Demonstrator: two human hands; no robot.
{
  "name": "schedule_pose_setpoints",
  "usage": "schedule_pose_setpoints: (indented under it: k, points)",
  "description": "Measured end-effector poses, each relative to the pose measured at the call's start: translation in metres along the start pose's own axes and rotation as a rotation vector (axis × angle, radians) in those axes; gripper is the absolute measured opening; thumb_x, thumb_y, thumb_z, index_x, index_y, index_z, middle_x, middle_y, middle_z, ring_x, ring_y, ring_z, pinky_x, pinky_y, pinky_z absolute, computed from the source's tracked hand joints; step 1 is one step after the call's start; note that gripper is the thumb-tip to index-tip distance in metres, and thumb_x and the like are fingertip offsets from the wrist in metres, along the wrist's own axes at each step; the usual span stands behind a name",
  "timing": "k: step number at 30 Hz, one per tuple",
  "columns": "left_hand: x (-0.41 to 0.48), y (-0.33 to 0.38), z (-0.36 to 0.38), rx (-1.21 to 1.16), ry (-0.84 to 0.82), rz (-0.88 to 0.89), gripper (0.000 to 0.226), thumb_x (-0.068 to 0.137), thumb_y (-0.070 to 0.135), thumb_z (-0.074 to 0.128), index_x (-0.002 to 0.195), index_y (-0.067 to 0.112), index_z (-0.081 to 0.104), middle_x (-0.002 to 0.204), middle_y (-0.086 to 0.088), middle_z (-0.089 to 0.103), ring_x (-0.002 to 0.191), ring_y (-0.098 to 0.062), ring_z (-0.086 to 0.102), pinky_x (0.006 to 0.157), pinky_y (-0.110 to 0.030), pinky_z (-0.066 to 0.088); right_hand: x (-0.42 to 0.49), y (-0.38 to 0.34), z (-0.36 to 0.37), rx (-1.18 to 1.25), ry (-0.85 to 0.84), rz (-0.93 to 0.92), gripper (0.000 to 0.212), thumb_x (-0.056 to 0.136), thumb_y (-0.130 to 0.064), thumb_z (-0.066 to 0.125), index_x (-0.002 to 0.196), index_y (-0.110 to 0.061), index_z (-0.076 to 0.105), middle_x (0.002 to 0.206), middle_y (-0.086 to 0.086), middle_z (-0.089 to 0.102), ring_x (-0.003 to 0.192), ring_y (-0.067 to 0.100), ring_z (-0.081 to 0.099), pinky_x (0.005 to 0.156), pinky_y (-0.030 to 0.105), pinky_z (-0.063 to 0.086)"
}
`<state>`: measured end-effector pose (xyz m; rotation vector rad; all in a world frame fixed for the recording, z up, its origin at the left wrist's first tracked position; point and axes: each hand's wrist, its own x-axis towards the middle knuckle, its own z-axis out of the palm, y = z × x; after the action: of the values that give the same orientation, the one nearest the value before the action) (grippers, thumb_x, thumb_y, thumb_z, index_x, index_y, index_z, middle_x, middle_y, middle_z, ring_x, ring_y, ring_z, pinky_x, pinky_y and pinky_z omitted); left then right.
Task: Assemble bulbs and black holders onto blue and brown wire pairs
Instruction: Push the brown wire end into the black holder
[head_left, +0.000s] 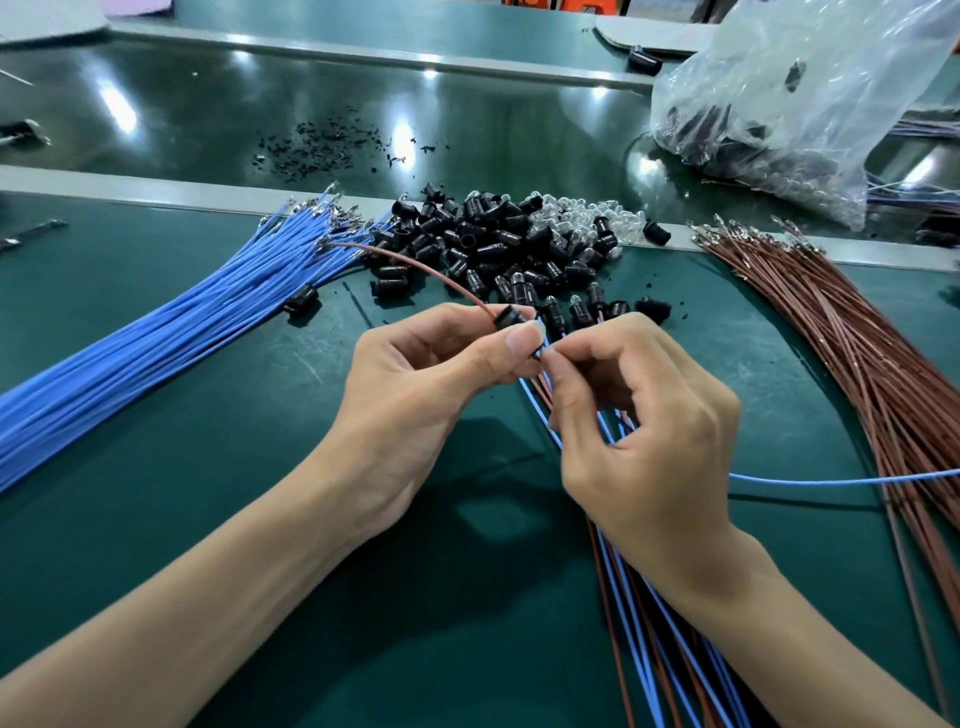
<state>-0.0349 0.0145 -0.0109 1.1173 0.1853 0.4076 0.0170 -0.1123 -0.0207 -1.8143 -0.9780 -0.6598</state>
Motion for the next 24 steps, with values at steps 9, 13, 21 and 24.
schedule_pose_setpoints:
  k: [9,13,21,24]
  points:
    - [-0.0013,0.0003,0.0003,0.004,-0.008,-0.004,0.013,0.059,0.016,0.078,0.070,0.010,0.076,0.071,-0.002,0.071,0.059,-0.009,0.064,0.065,-0.019,0.052,-0.0001,-0.0010,-0.0007,-0.006,-0.042,0.050,0.009,0.088,-0.001,0.060,0.080,0.002,0.062,0.072,0.007,0.060,0.058,0.019,0.060,0.059,0.023,0.046]
    - [-0.0010,-0.0002,0.0002,0.017,-0.018,-0.010,0.017,0.058,0.019,0.079,0.072,0.011,0.076,0.072,-0.002,0.072,0.063,-0.010,0.066,0.067,-0.020,0.053,0.0015,-0.0009,-0.0005,0.034,-0.042,0.080,0.012,0.092,-0.006,0.056,0.083,0.001,0.061,0.078,0.005,0.058,0.059,0.020,0.062,0.056,0.024,0.047]
    - [0.0006,-0.0001,0.0002,0.047,0.035,0.038,0.011,0.064,0.015,0.080,0.074,0.012,0.076,0.076,0.002,0.071,0.067,-0.007,0.064,0.074,-0.018,0.052,0.0044,0.0004,0.0000,-0.040,-0.082,0.093,0.004,0.084,0.000,0.067,0.086,0.001,0.065,0.078,0.007,0.064,0.069,0.010,0.054,0.070,0.007,0.037]
    - [-0.0013,0.0011,0.0020,0.062,0.085,0.043,0.016,0.057,0.028,0.077,0.068,0.016,0.076,0.079,0.005,0.072,0.068,-0.005,0.062,0.073,-0.016,0.050,0.0066,-0.0002,0.0020,-0.068,-0.109,0.073,0.004,0.081,0.004,0.066,0.083,0.001,0.064,0.076,0.008,0.063,0.071,0.011,0.051,0.070,0.008,0.034]
